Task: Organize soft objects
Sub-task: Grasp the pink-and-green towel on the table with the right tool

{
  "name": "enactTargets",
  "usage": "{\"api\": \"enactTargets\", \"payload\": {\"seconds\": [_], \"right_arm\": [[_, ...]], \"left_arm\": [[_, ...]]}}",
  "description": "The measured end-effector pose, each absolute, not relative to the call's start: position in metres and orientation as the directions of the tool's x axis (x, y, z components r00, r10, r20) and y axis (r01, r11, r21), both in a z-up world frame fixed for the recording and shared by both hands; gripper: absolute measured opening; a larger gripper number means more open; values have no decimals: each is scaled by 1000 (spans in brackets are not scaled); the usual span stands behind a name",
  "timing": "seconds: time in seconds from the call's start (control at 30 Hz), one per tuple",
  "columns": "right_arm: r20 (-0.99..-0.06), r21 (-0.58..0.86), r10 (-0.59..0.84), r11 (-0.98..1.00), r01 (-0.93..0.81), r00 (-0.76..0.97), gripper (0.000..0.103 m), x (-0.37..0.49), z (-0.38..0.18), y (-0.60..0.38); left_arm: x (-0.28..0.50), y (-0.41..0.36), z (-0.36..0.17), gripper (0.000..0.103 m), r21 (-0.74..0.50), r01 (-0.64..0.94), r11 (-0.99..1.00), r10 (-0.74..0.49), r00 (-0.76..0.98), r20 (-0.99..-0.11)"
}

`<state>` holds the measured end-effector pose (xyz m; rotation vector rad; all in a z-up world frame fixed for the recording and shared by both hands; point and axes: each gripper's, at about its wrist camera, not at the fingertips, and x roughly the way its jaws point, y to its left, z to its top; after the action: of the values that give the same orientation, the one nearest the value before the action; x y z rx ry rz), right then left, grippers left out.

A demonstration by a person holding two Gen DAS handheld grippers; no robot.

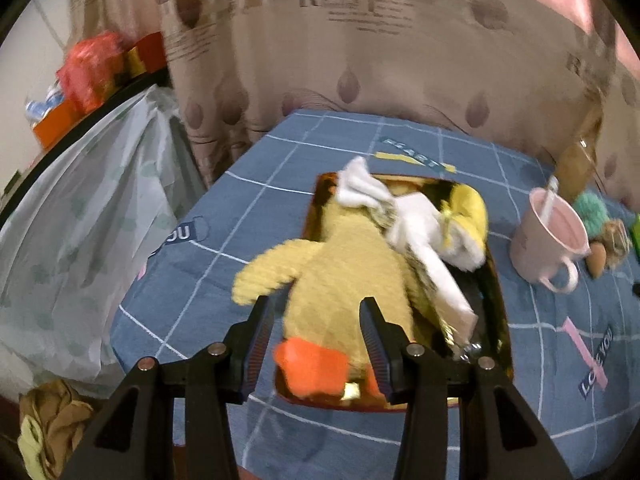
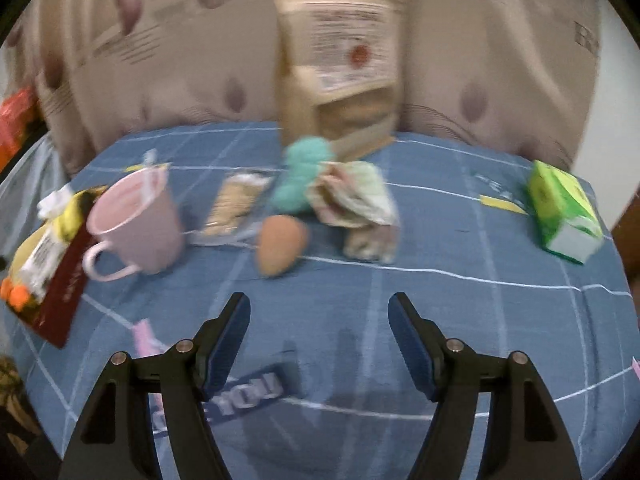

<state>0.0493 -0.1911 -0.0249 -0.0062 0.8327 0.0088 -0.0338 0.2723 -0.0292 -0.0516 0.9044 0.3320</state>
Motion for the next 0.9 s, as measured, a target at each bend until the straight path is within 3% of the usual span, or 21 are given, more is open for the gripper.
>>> {"api": "enactTargets", "payload": {"seconds": [0.2,0.73,0.8,0.87,0.9], "right_arm": [[-730,23,-9,999,37,684,69,66,-31,-222],[-729,-112,-58,993,-35,682,69,148,-67,-221],[-724,-116,-56,992,-42,688,62,154,-68,-220],[-718,-103,-33,993,-59,696,36,158,-68,-219],[-718,-94,-21,993,-68,696,34,159,-68,-219]], "left_arm": [[-28,236,-28,45,111,-206,972,212,574,-791],[12,124,-28,49,111,52,992,64,553,-831],[16,109,-28,49,108,87,990,43,550,-834],[20,94,-29,49,104,123,987,20,546,-838],[22,86,-29,49,101,142,985,7,544,-839]]}}
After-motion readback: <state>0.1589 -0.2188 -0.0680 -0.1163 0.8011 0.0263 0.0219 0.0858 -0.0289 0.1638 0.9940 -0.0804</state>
